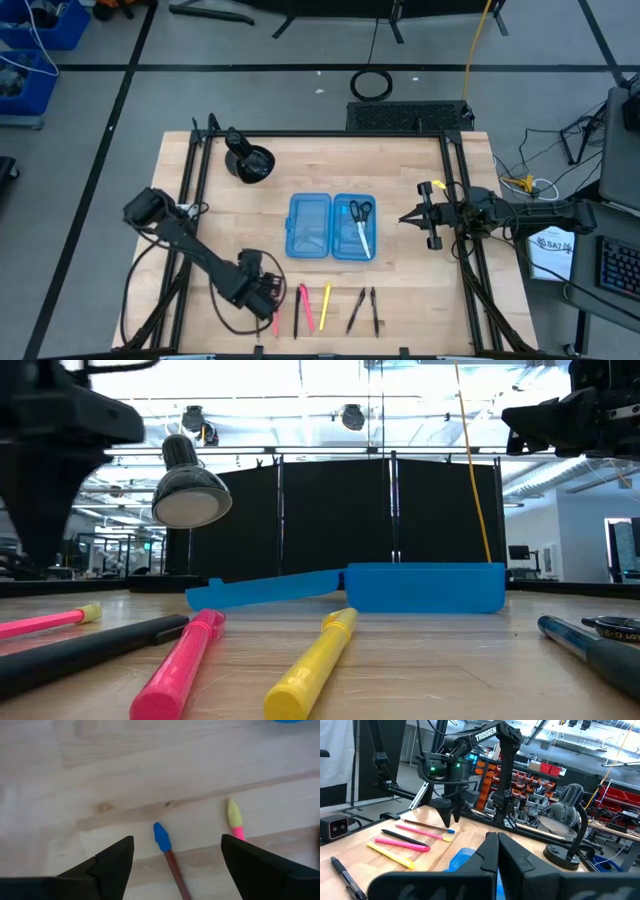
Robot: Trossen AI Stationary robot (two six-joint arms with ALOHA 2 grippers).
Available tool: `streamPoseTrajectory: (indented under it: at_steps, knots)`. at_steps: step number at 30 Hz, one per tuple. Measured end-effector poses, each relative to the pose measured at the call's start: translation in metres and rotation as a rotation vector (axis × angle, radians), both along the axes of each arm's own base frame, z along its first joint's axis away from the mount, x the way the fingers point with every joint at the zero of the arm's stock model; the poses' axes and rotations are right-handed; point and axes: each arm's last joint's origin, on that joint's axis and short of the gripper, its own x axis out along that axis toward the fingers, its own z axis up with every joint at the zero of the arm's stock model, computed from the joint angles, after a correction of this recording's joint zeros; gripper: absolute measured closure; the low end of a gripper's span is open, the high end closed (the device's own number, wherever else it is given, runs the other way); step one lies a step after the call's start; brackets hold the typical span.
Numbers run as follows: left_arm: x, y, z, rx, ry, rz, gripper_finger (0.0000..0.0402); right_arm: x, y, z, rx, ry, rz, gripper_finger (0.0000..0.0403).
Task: Pick & place school supplies into a supply box
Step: Put the brown pencil into the supply box
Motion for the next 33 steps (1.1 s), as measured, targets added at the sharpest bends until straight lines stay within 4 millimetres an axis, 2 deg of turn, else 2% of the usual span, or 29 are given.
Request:
streamPoseTrajectory:
  at_steps: [6, 12, 17, 24, 29, 33]
  knots:
    - [0.006, 0.009, 0.0, -0.049, 0.046, -0.021, 0.012, 0.0, 0.0, 0.0, 0.0, 0.0, 0.0, 0.0403]
    - [0.002, 0.001, -0.002, -0.064, 0.034, -0.002, 0.0147, 0.0, 0.0, 0.0, 0.0, 0.002, 0.0, 0.0403]
    - [-0.007, -0.005, -0.019, -0.069, -0.021, 0.029, 0.0159, 0.0, 0.0, -0.001, 0.0, 0.008, 0.0, 0.0403]
    - [-0.019, 0.002, -0.045, -0.095, -0.034, 0.058, 0.016, 0.0, 0.0, -0.001, 0.0, 0.007, 0.0, 0.0403]
    - [-0.019, 0.006, -0.049, -0.1, -0.021, 0.013, 0.0163, 0.0, 0.0, 0.0, -0.003, 0.0, 0.0, 0.0403]
    - [-0.014, 0.01, -0.049, -0.12, -0.015, -0.058, 0.0188, 0.0, 0.0, 0.0, -0.022, -0.003, -0.002, 0.0403]
